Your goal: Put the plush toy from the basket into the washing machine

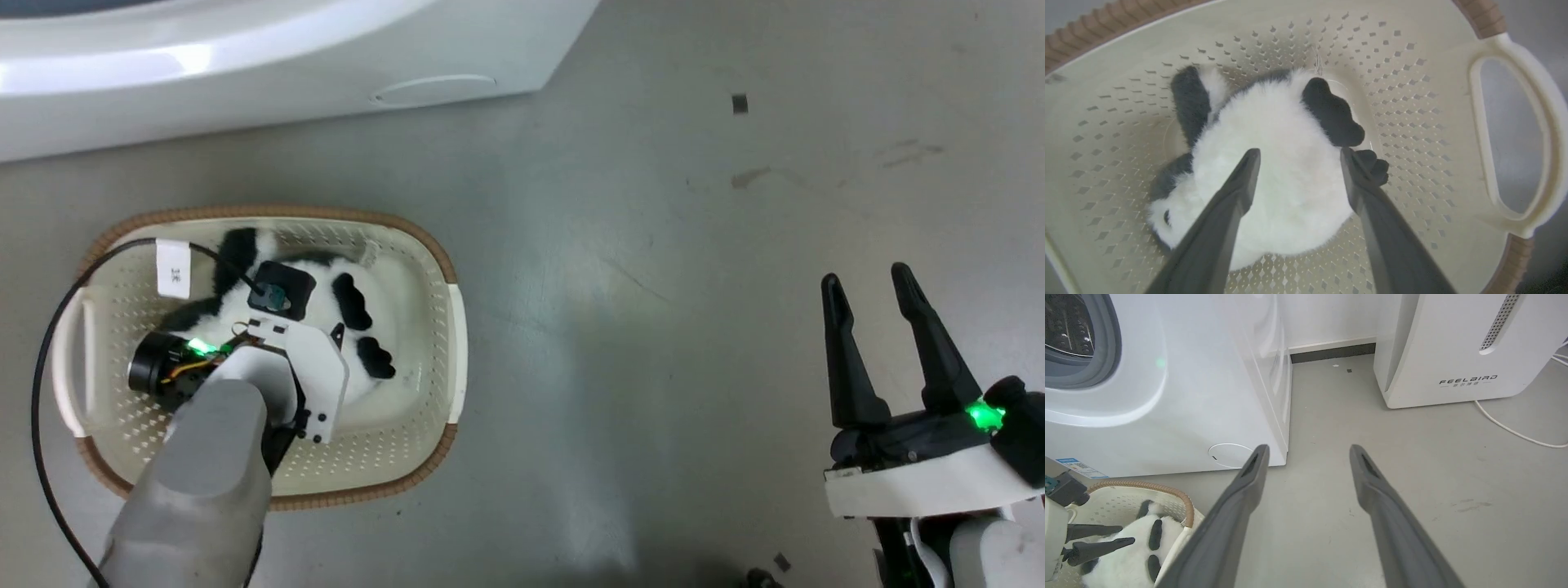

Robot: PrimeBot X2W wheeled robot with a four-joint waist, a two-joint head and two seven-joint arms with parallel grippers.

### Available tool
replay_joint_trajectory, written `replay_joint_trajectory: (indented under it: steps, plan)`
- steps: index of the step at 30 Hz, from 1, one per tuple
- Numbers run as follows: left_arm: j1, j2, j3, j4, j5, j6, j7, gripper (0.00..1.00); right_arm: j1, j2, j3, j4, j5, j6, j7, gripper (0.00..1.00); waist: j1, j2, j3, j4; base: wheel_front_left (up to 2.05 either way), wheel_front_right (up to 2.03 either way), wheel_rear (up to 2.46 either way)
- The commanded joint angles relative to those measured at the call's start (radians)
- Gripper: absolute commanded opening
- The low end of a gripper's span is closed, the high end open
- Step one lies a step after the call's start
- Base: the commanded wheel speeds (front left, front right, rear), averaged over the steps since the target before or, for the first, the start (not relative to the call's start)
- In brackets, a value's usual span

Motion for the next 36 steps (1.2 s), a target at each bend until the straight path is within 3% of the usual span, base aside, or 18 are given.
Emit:
replay_joint_trajectory:
  steps: [1, 14, 25, 26, 36]
  plan:
    - [-0.035, 0.012, -0.014, 0.029, -0.007, -0.006, 0.008, 1.0, -0.02, 0.0, 0.003, -0.008, 0.016, -0.001, -0.011, 1.0, -0.0001, 0.0, 0.032, -0.015, 0.0, 0.0, 0.0]
    - [-0.183, 0.082, -0.174, 0.153, -0.038, -0.02, 0.06, 1.0, -0.053, 0.0, 0.012, -0.02, 0.072, -0.001, -0.038, 1.0, -0.0001, 0.0, 0.177, -0.058, 0.0, 0.0, 0.0]
    - [-0.29, 0.136, -0.241, 0.284, -0.052, -0.012, 0.078, 1.0, -0.078, 0.0, 0.014, -0.028, 0.118, -0.001, -0.061, 1.0, -0.0001, 0.0, 0.292, -0.09, 0.0, 0.0, 0.0]
    - [-0.304, 0.138, -0.25, 0.313, -0.064, -0.009, 0.081, 0.0, -0.084, 0.0, 0.013, -0.026, 0.128, -0.001, -0.066, 1.0, -0.0001, 0.0, 0.309, -0.094, 0.0, 0.0, 0.0]
    - [-0.268, 0.103, -0.241, 0.32, -0.104, -0.008, 0.005, 0.0, -0.089, 0.0, -0.007, -0.011, 0.118, -0.001, -0.066, 1.0, -0.0001, 0.0, 0.226, -0.074, 0.0, 0.0, 0.0]
